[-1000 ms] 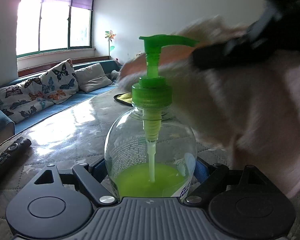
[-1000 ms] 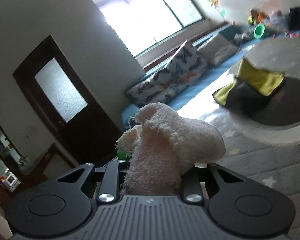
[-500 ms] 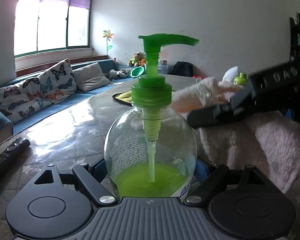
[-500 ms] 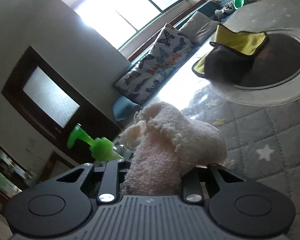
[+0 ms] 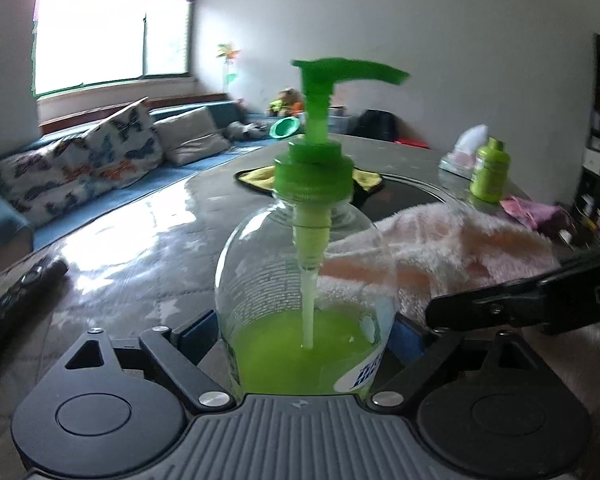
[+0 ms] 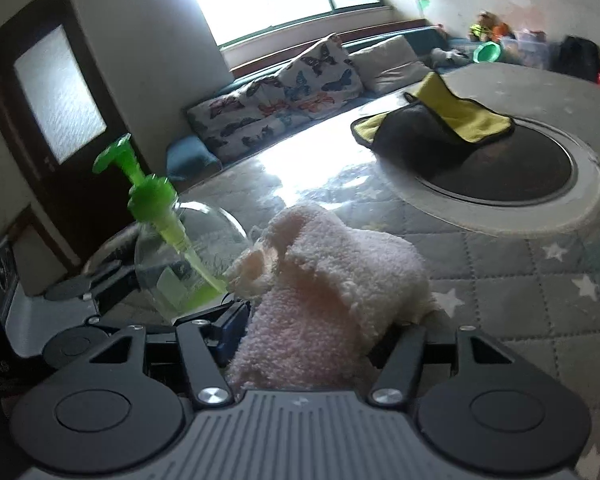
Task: Clean container
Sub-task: 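Sweep the towel over the bottle's pump and shoulder, right gripper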
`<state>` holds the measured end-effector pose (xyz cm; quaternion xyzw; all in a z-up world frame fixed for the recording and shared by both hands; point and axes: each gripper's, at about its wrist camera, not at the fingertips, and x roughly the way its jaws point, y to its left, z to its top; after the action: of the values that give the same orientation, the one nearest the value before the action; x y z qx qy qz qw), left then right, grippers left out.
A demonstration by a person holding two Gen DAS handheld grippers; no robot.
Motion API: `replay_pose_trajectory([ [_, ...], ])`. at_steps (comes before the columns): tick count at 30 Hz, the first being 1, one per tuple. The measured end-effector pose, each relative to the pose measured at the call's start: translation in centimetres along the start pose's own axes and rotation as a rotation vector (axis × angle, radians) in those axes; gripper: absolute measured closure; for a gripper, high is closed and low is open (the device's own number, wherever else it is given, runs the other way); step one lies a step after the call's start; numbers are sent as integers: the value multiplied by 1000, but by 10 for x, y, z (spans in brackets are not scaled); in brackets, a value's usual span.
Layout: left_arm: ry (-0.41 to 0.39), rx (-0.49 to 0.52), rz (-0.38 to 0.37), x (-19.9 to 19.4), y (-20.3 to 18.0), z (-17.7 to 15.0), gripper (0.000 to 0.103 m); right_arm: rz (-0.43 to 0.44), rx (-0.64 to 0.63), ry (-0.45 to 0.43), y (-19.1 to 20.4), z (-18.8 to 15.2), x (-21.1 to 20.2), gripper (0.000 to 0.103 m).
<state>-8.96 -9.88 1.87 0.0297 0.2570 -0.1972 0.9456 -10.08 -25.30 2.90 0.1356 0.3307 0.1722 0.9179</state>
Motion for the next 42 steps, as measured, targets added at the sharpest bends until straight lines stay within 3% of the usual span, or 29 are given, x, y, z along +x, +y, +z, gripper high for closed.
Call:
replay_pose_trajectory([
  [4,-14,-42,30,-3,-2,2,9,22,75,-33,-8,1,-5,47],
  [8,-36,7,33,-5,-6,1,16,45,100,-25,-11,-1,-1,73],
  [11,-32,29,-14,-7,-2,1,16,55,108,-64,-11,1,-9,78],
  [13,-29,42,-59,-9,3,0,16,85,118,-105,-10,7,-18,79],
  [17,-28,72,-140,-13,10,-3,16,224,144,-166,-4,24,-37,79],
  [22,-45,85,-151,-12,11,-7,16,366,201,-146,2,38,-24,79],
  [27,-46,74,-156,-10,13,-9,16,372,284,-116,-7,33,5,79],
  [35,-43,78,-154,-8,13,-9,15,312,391,-79,-32,21,26,79],
  [42,-10,97,-134,-1,8,-10,16,259,388,-37,-41,11,37,79],
])
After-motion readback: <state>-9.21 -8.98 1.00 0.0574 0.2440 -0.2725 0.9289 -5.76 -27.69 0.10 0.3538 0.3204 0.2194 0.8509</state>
